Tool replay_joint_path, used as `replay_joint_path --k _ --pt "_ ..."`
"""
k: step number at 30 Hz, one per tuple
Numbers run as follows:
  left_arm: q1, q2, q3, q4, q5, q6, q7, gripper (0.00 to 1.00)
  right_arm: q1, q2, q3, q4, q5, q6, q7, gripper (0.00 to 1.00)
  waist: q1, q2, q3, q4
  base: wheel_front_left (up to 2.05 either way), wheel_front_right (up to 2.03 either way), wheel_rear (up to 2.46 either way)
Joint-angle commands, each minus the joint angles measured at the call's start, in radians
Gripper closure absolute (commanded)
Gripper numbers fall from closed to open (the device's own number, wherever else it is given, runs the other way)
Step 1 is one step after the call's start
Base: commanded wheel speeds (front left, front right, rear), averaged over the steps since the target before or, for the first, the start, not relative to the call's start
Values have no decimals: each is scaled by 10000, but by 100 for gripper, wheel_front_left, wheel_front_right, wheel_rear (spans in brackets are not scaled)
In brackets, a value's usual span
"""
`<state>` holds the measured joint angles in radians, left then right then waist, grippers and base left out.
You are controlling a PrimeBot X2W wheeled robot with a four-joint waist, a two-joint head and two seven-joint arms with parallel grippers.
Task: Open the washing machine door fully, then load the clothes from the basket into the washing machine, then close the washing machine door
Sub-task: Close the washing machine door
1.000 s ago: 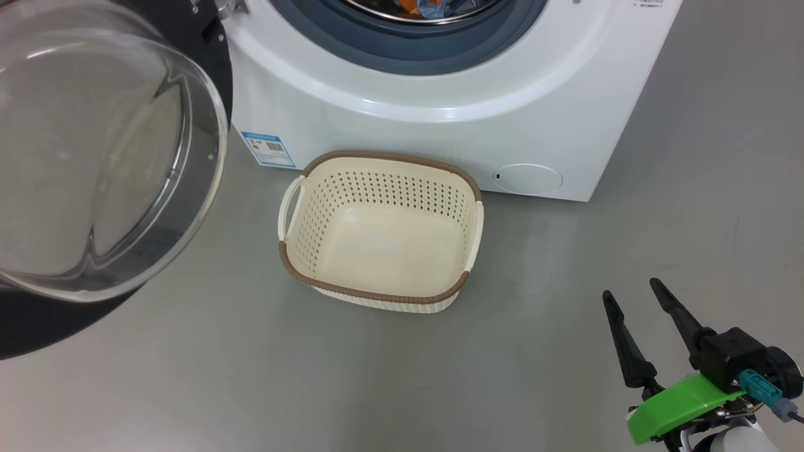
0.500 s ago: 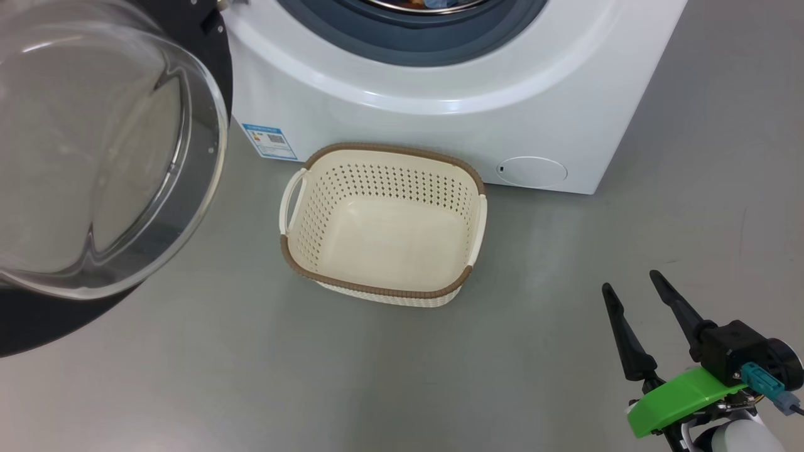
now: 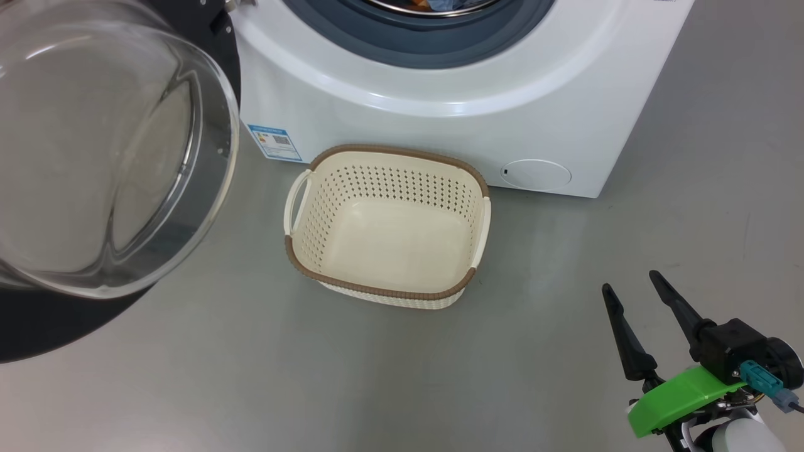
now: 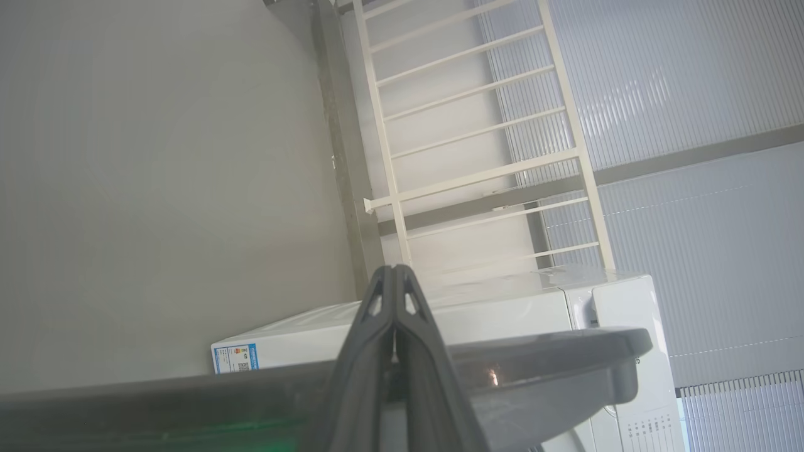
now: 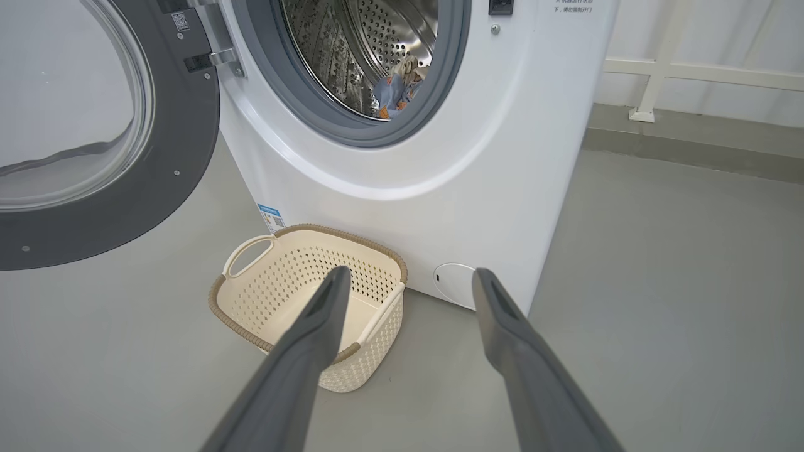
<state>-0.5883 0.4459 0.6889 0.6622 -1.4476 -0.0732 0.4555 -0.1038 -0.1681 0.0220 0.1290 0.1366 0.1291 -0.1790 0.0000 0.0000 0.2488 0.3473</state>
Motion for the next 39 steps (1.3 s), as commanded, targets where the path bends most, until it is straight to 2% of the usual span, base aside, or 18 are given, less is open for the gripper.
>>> replay_joint_path --k 1,14,23,33,39 --pt "177 373 28 -308 -74 41 305 100 -181 -73 276 -210 167 16 3 0 0 0 -11 7 0 0 0" --pt "819 -14 -13 -1664 -769 424 1784 100 -231 -20 304 5 253 16 -53 0 0 0 -125 196 0 0 0" --pt "1098 -398 -141 -2673 -1629 705 3216 100 -285 41 385 206 338 16 -214 0 0 0 -245 149 0 0 0" --pt "1567 -618 -299 -3946 -2560 1399 4850 100 -290 152 432 425 434 16 -350 0 0 0 -348 -97 0 0 0" --pt "1912 -859 -708 -5047 -2969 1986 5809 100 -252 295 478 632 476 16 -473 0 0 0 -543 -246 0 0 0"
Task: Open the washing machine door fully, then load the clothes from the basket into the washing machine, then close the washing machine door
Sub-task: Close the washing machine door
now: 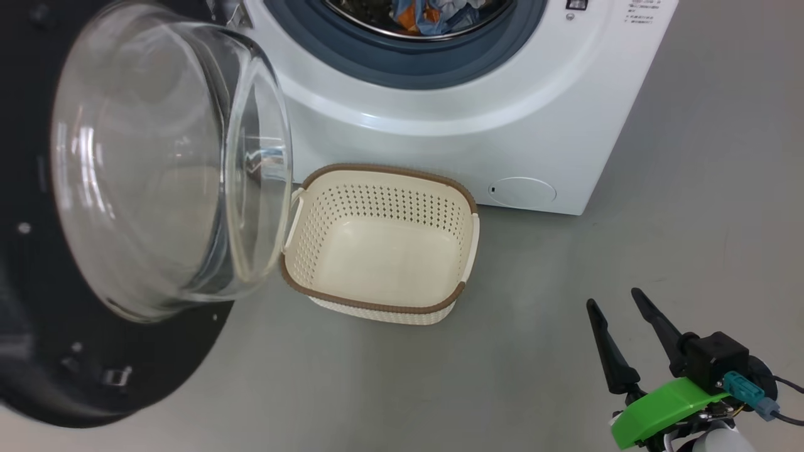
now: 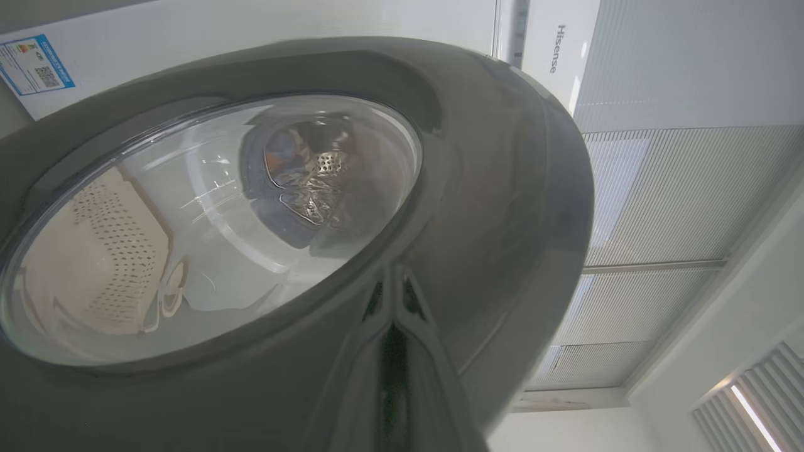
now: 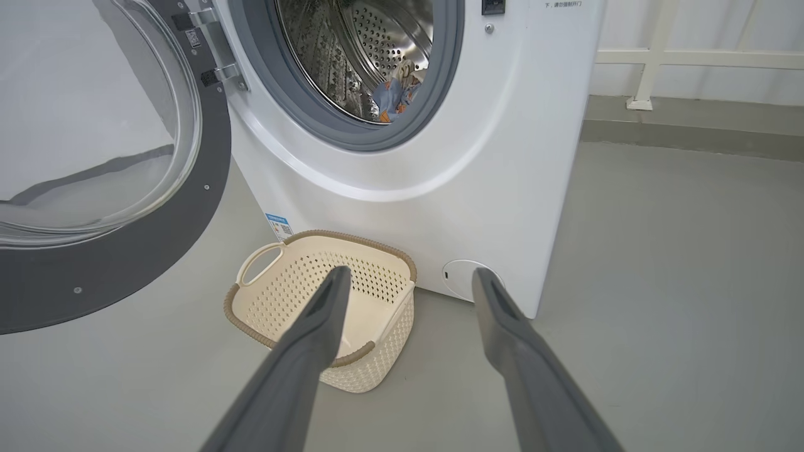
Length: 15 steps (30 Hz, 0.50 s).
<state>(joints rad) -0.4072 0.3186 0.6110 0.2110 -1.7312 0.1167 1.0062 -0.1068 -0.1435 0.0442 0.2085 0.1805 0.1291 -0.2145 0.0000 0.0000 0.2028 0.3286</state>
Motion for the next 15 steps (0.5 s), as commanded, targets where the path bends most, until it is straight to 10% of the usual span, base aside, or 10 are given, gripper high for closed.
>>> replay_joint_path --k 1,15 --pt "146 361 15 -732 -188 179 405 100 -221 69 256 -127 50 16 -139 0 0 0 -112 -79 0 0 0" --pt "169 -737 -999 -2109 -361 398 840 100 -342 287 381 215 133 16 -363 0 0 0 -365 -656 0 0 0"
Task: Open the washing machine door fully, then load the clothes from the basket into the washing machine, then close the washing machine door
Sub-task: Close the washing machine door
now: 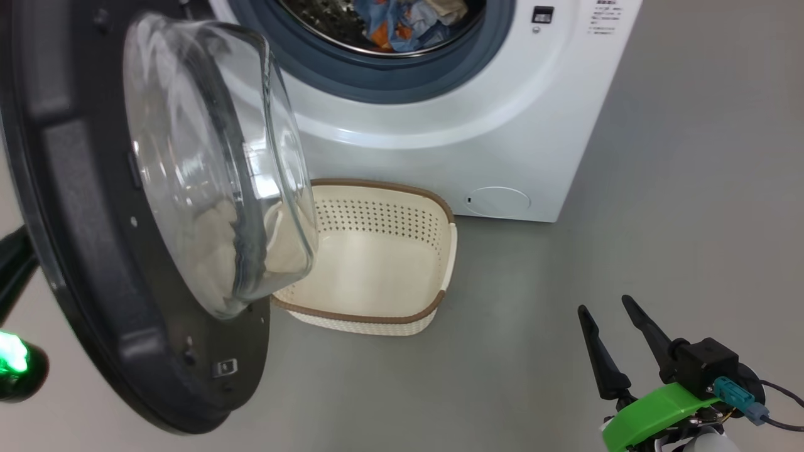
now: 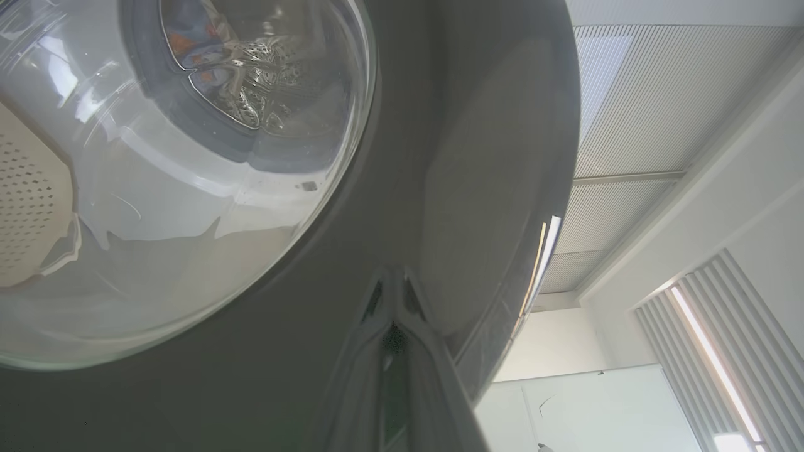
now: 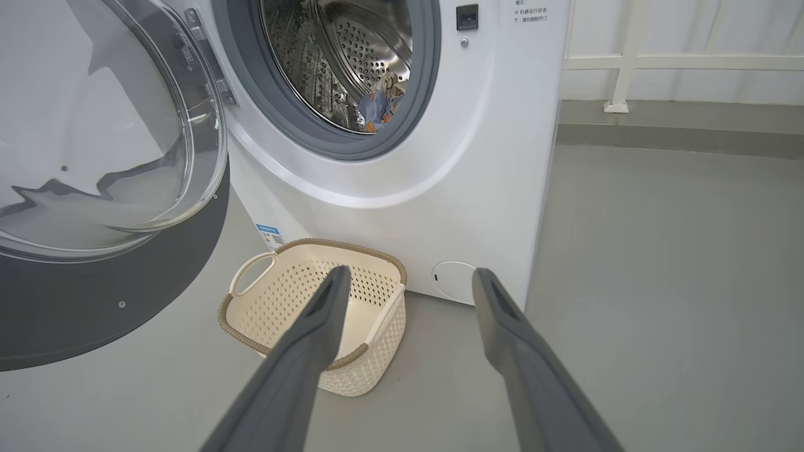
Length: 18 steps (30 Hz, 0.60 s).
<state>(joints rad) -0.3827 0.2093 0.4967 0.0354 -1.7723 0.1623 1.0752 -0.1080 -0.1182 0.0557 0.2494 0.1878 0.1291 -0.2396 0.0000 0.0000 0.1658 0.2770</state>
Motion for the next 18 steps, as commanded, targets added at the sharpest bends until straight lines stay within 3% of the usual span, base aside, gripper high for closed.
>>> replay_joint_path --k 1,9,18 --pt "-92 304 58 -370 118 -114 125 100 -336 44 261 -175 65 16 -122 0 0 0 11 -223 0 0 0" --pt "-557 -87 -395 -168 491 -575 -220 100 -409 164 221 -79 95 16 -184 0 0 0 136 -986 0 0 0" --pt "-1107 -534 -598 -204 569 -672 -617 100 -520 321 202 41 154 16 -216 0 0 0 282 -1826 0 0 0"
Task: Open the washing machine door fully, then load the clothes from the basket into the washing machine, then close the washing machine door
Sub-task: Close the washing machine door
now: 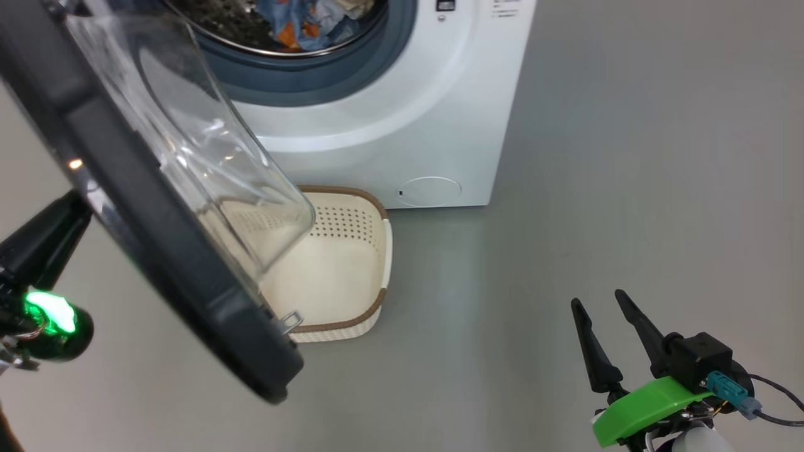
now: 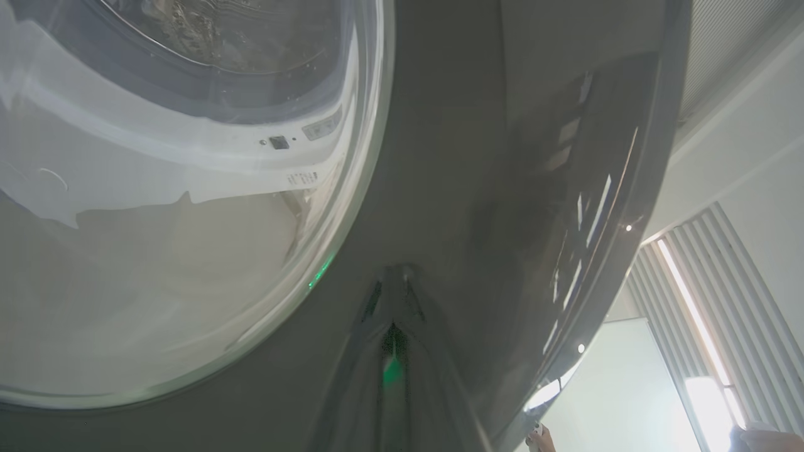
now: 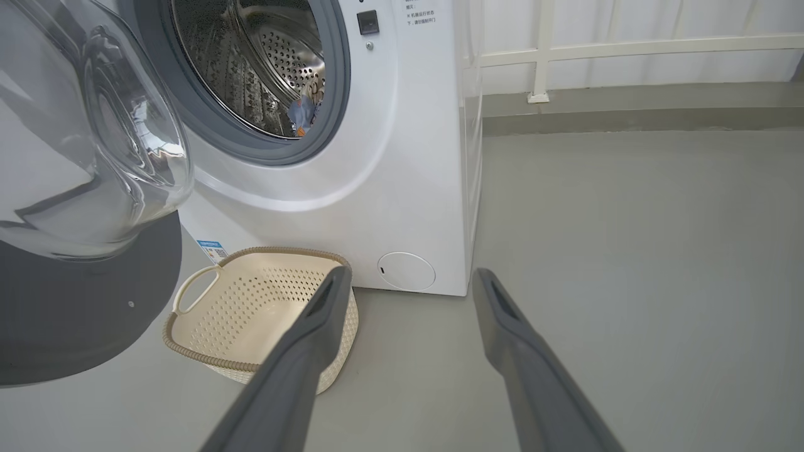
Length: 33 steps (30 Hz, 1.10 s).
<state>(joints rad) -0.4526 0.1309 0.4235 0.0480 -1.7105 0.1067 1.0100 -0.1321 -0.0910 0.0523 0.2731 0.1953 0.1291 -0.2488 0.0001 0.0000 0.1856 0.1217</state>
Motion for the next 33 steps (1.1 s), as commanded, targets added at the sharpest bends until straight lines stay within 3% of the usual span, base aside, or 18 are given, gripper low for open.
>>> replay_joint_path --k 1,17,33 --pt "-471 192 119 -333 -83 -118 21 100 -292 64 229 -207 93 16 -125 0 -1 0 101 -345 0 0 0" --pt "-1365 -436 -360 77 17 -482 -601 100 -389 257 189 -302 173 16 -129 0 -1 0 247 -1078 0 0 0" --pt "-2131 -298 -139 1033 674 -1121 -1551 100 -535 359 69 -362 226 16 -129 0 -1 0 620 -2026 0 0 0"
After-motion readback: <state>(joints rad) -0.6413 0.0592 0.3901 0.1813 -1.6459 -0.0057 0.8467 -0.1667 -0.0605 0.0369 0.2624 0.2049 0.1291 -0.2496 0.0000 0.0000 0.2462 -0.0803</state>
